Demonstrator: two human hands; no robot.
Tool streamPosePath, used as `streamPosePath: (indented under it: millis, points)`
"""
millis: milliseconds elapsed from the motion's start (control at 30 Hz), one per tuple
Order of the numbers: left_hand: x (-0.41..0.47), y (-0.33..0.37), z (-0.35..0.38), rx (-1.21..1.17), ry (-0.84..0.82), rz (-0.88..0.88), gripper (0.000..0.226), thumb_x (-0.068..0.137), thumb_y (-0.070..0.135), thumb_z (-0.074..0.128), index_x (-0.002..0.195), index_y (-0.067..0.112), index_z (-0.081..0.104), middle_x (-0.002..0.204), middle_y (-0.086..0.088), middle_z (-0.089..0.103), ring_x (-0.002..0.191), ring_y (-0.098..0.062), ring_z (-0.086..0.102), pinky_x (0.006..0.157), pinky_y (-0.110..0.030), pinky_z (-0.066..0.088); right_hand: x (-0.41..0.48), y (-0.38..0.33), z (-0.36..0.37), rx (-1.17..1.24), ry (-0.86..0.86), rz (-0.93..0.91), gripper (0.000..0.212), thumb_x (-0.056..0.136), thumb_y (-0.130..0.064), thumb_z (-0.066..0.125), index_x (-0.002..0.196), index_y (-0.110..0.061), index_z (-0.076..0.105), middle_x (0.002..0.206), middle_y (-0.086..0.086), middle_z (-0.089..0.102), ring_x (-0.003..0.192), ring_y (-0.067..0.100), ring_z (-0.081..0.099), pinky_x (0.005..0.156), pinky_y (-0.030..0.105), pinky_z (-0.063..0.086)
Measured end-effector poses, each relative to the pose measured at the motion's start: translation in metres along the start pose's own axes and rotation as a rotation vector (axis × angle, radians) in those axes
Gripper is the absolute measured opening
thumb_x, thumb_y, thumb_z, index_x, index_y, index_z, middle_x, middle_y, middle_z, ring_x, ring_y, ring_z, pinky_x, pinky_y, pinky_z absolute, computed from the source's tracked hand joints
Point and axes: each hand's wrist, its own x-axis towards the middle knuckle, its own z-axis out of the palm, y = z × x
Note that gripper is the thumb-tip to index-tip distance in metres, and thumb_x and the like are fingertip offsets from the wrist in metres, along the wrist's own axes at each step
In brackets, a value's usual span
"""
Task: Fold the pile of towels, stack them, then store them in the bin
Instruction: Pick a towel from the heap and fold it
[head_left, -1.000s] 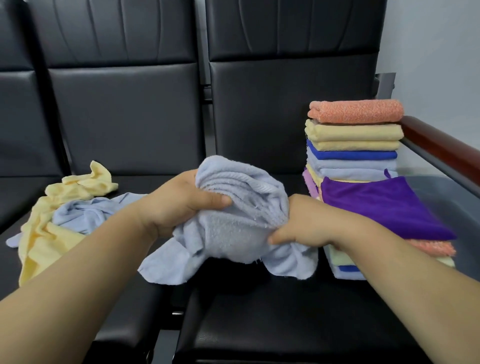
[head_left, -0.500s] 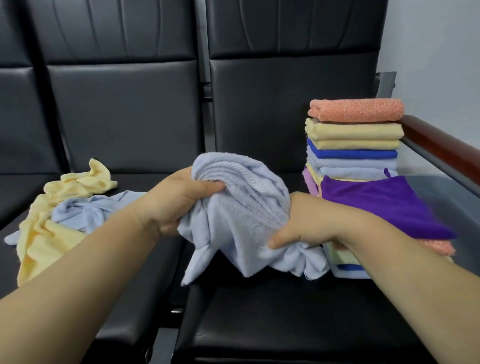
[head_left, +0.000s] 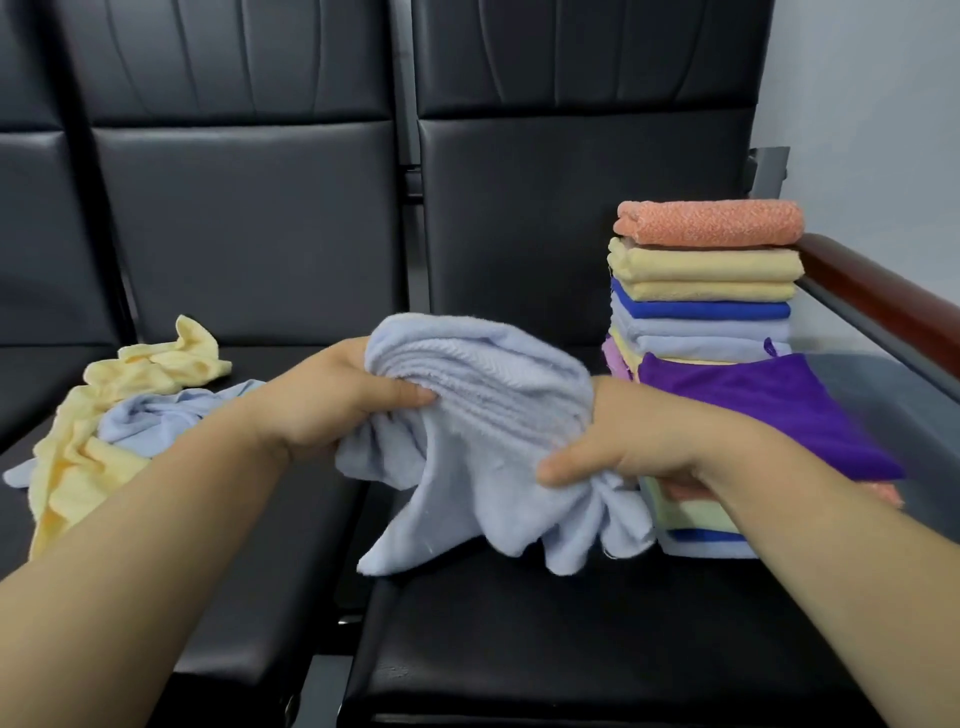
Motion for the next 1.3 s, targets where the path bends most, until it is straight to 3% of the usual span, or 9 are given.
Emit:
streamPosePath:
  millis: [100,200,367,467,600,833,1067,1133,1300]
  points:
    - [0.002,-0.007,0.006,-0.213,-0.011,-0.004,0.045,0.084,0.011,0.070,0.126,-0.003,0.063,0.124,-0.023,0.069,0.119,-0.038,0.066,0.095,-0.042,0.056,0.002,-0.004,0.007,-0.354,0.042,0.115,0.026,0.070,-0.026,0.090,0.079,-0.013,0.068,0.068,-0.003,0.071,0.067,0.014,0.071,0.061,0.030,0.057]
    - [0.001,-0.003,0.009,-0.204,-0.107,-0.001,0.048,0.085,0.010,0.073,0.130,-0.001,0.062,0.127,-0.024,0.068,0.120,-0.038,0.065,0.100,-0.046,0.053,0.007,-0.002,0.002,-0.348,0.118,0.124,0.029,0.073,-0.023,0.085,0.069,-0.015,0.058,0.055,-0.007,0.053,0.053,0.011,0.052,0.052,0.026,0.043]
    - [-0.003,0.008,0.008,0.522,-0.069,-0.084,0.024,0.076,0.006,0.087,0.089,0.020,0.072,0.069,0.016,0.072,0.062,0.004,0.067,0.052,-0.011,0.049,0.014,0.002,-0.007,-0.302,0.179,0.073,0.031,0.076,-0.019,0.081,0.062,-0.021,0.053,0.054,-0.009,0.045,0.055,0.010,0.044,0.055,0.028,0.039]
    - [0.006,0.010,0.001,0.824,0.000,-0.176,0.026,0.069,0.023,0.085,0.079,0.035,0.065,0.069,0.021,0.070,0.065,0.000,0.066,0.061,-0.019,0.048,0.028,0.002,-0.006,-0.420,0.203,0.078,0.032,0.075,-0.020,0.082,0.063,-0.022,0.052,0.052,-0.011,0.047,0.053,0.009,0.046,0.052,0.025,0.039]
    - [0.029,0.026,-0.019,0.974,0.135,-0.280,0.008,0.071,0.020,0.060,0.065,0.022,0.057,0.071,-0.001,0.075,0.052,-0.019,0.061,0.053,-0.029,0.045,0.058,-0.025,-0.028,-0.677,0.351,-0.067,0.013,0.082,-0.021,0.072,0.076,-0.021,0.061,0.072,-0.004,0.063,0.071,0.019,0.061,0.057,0.028,0.040]
    - [0.026,0.096,-0.041,1.224,0.505,0.005,0.011,0.081,0.014,0.054,0.083,0.025,0.053,0.073,0.002,0.067,0.058,-0.017,0.059,0.052,-0.026,0.044,0.074,-0.092,-0.066,-0.923,0.648,-0.217,0.013,0.082,-0.024,0.058,0.075,-0.027,0.047,0.073,-0.006,0.057,0.072,0.024,0.063,0.058,0.032,0.041]
    - [0.004,0.026,-0.005,0.940,0.066,-0.453,0.025,0.079,0.018,0.068,0.054,0.019,0.063,0.051,0.001,0.066,0.045,-0.017,0.064,0.048,-0.027,0.050,0.027,-0.024,-0.012,-0.727,0.183,0.075,0.011,0.077,-0.019,0.074,0.083,-0.021,0.065,0.067,-0.005,0.068,0.065,0.019,0.067,0.057,0.030,0.050]
    - [0.001,-0.018,0.002,0.981,-0.091,-0.378,0.013,0.069,0.025,0.079,0.066,0.022,0.066,0.064,0.005,0.073,0.062,-0.012,0.071,0.062,-0.030,0.058,0.025,0.011,0.007,-0.678,0.061,0.172,0.017,0.074,-0.027,0.079,0.082,-0.023,0.064,0.069,-0.004,0.065,0.066,0.015,0.064,0.060,0.030,0.050]
    - [0.008,-0.085,0.005,0.955,-0.292,-0.413,0.054,0.048,0.045,0.087,0.094,0.021,0.070,0.091,0.005,0.076,0.087,-0.014,0.073,0.083,-0.041,0.062,0.035,0.051,0.033,-0.622,-0.080,0.368,0.039,0.072,-0.036,0.082,0.095,-0.025,0.054,0.082,-0.001,0.065,0.066,0.016,0.060,0.061,0.030,0.049]
